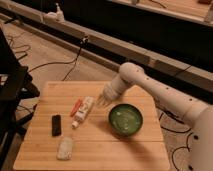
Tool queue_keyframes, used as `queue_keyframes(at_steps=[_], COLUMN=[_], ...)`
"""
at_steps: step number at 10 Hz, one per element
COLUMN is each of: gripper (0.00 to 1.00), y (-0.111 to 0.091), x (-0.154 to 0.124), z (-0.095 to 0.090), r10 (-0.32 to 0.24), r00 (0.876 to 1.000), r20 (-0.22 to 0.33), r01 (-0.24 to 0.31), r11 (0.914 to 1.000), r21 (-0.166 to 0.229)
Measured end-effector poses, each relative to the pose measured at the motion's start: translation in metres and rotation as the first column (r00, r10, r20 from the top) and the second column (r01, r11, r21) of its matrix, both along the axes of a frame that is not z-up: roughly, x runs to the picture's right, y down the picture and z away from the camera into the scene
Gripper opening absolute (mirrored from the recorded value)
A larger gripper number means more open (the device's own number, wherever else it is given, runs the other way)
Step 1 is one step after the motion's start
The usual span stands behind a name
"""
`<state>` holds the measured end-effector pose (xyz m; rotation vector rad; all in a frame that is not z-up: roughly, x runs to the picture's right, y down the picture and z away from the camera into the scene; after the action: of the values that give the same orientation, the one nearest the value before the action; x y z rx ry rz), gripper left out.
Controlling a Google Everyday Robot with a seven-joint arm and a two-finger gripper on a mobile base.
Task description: Push the eraser across the table
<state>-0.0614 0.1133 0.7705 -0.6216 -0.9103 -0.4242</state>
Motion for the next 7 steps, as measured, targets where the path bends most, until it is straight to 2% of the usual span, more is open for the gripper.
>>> queue_keyframes(at_steps=[1, 7], gripper=[0.0, 0.0], y=[0.0104, 0.0095], x=[-0.0148, -0.0149], z=[-0.0048, -0.0038], r10=[-0.037, -0.045], r00=[0.999, 0.999], r20=[0.029, 0.027], r01=[0.037, 0.045], r11=[0.9993, 0.999], r21=[-0.01, -0.004])
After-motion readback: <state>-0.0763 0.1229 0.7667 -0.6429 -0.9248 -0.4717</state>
